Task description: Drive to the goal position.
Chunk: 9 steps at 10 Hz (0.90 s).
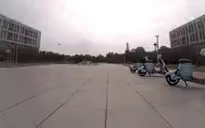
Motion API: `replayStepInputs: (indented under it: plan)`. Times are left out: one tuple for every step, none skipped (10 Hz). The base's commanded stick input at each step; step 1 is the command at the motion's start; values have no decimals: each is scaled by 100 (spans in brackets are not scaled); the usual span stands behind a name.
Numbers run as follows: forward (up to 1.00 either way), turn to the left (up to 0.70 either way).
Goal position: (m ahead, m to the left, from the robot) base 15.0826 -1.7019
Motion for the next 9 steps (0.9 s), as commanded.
replayStepInputs:
  plan:
    - [100, 13]
    - [100, 2]
    - [100, 0]
    - [100, 0]
    - [100, 0]
    - [100, 0]
    - [100, 0]
    - [100, 0]
    - [100, 0]
